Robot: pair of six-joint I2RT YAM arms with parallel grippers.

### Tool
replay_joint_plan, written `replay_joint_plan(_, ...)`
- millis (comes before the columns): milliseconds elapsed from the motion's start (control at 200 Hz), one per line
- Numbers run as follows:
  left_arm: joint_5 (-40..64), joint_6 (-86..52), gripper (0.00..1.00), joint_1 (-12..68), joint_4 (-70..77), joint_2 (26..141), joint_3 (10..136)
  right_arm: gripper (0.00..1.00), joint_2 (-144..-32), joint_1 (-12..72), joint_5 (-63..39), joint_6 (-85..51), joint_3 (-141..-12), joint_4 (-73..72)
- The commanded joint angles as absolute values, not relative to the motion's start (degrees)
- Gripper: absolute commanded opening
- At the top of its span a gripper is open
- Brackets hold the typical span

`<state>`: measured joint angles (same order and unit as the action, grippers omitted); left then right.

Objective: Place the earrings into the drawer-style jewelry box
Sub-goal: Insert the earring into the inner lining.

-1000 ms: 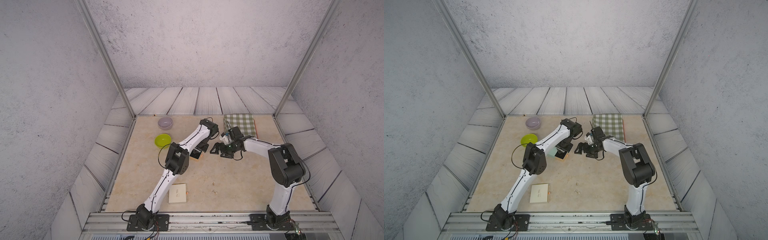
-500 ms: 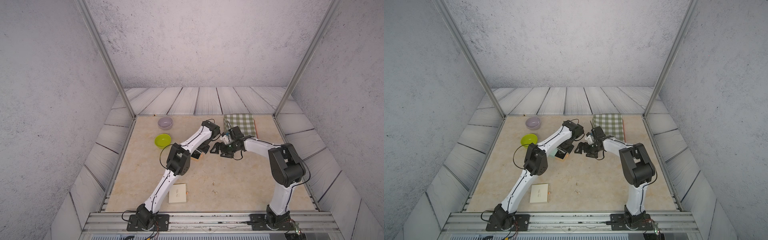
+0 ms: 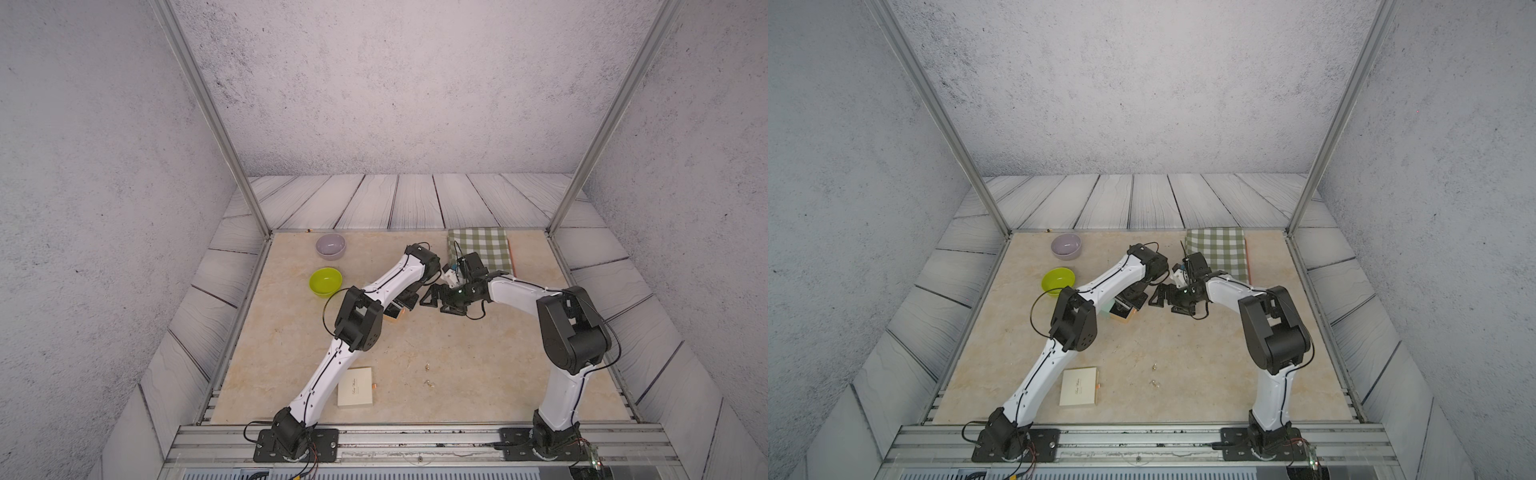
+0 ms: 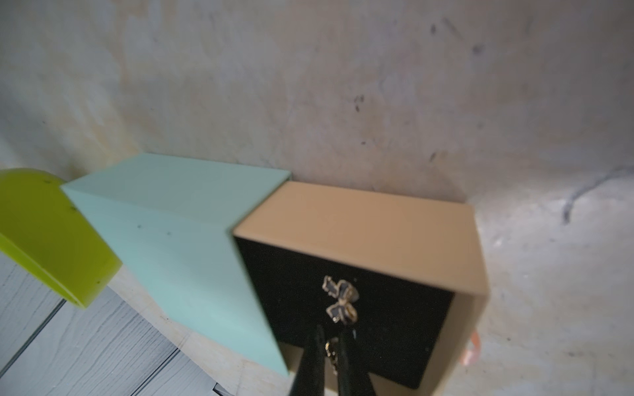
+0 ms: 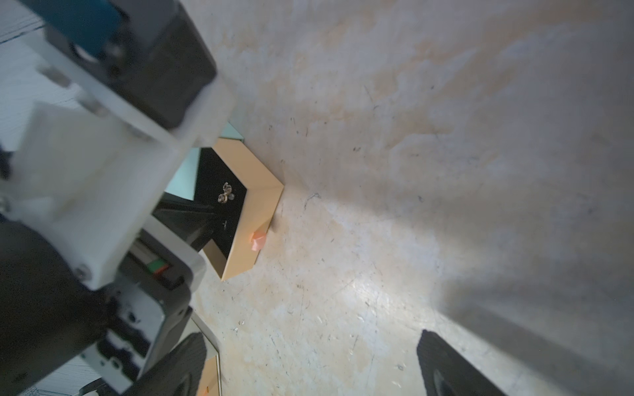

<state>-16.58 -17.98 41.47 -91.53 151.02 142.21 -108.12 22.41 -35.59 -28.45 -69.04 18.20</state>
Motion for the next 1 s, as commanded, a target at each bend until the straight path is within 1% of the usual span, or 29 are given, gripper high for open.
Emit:
replay_joint_plan(0,-16.57,-17.75,0.00,42.16,-95.42,151.94,142.12,0.99,-107.84,22.14,-36.25,-28.21,-68.73,18.37)
replay_joint_plan(570,-18.98,-18.63,0.00,42.45,-95.99,153.06,145.43,0.99,-107.84,22.08,-36.74,-28.39,-68.47,17.97)
replay_joint_plan(996,-19.34,-18.80,0.00,43.03,-96.15,153.39,144.66,0.99,-107.69,22.07,-36.90,-28.40,-68.40,17.97)
